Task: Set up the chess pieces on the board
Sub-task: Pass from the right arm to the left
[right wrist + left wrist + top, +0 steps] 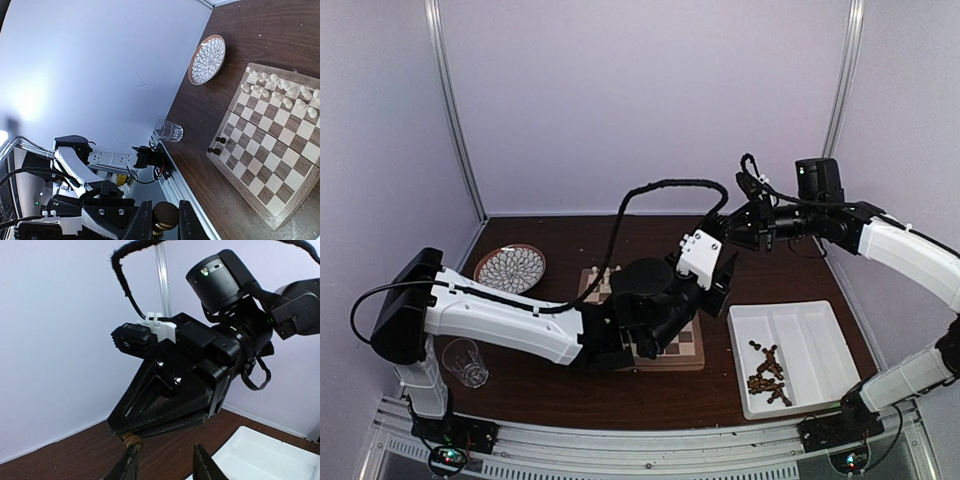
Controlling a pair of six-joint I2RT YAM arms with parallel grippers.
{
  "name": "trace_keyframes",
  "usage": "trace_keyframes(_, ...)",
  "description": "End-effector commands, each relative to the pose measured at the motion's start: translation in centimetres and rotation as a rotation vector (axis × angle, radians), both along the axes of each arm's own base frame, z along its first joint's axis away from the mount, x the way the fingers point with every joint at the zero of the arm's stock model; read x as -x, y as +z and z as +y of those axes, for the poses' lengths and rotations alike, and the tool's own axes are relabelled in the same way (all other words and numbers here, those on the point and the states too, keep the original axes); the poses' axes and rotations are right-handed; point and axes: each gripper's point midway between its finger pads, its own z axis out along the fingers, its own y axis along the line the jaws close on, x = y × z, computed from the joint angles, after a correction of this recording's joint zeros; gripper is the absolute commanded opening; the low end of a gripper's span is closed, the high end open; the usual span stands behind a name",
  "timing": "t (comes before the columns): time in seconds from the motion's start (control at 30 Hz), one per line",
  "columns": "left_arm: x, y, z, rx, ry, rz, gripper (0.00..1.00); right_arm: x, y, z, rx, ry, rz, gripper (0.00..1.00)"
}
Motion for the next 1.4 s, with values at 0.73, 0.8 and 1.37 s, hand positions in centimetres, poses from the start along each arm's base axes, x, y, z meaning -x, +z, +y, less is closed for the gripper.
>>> trace_keyframes(0.73, -3.7, 2.1, 0.4, 0.079, 0.092, 0.019, 0.26, 0.8, 3.3, -0.1, -0.123, 0.001, -0.024, 0.04)
trace_keyframes(0.8, -3.7, 2.2, 0.3, 0.082, 0.089, 0.017, 0.26, 0.8, 3.2, -0.1, -0.122, -0.002, -0.024, 0.04)
trace_keyframes(1.37, -3.4, 2.9, 0.5, 0.11, 0.072, 0.015, 0.14, 0.6, 2.4, -0.2, -0.11, -0.013, -0.03, 0.04)
